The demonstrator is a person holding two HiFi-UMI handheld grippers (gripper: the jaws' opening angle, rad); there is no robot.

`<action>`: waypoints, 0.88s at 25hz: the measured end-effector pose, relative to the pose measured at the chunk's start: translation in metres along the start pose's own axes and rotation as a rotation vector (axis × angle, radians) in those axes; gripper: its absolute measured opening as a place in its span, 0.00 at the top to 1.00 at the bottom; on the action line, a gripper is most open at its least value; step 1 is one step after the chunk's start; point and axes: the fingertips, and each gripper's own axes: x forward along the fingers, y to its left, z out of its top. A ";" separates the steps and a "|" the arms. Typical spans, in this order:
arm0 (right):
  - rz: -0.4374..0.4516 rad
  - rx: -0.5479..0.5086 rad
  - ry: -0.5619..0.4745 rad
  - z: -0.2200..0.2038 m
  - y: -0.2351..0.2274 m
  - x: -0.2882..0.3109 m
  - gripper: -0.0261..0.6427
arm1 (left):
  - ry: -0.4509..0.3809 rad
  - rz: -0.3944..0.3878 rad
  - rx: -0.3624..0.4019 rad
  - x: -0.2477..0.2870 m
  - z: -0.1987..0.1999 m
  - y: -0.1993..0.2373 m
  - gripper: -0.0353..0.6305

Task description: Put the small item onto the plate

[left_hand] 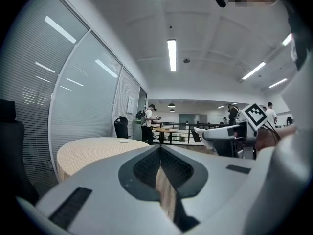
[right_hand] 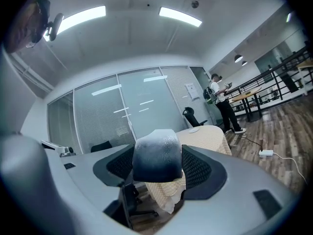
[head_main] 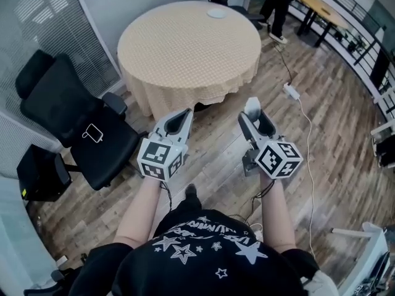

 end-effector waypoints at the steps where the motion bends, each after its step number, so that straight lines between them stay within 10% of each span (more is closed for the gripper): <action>1: -0.007 0.000 -0.002 0.003 -0.001 0.009 0.51 | 0.002 -0.010 -0.001 0.007 0.001 0.007 0.94; 22: -0.064 0.015 -0.009 0.029 -0.065 0.103 0.51 | 0.026 -0.056 -0.008 0.114 -0.001 0.073 0.94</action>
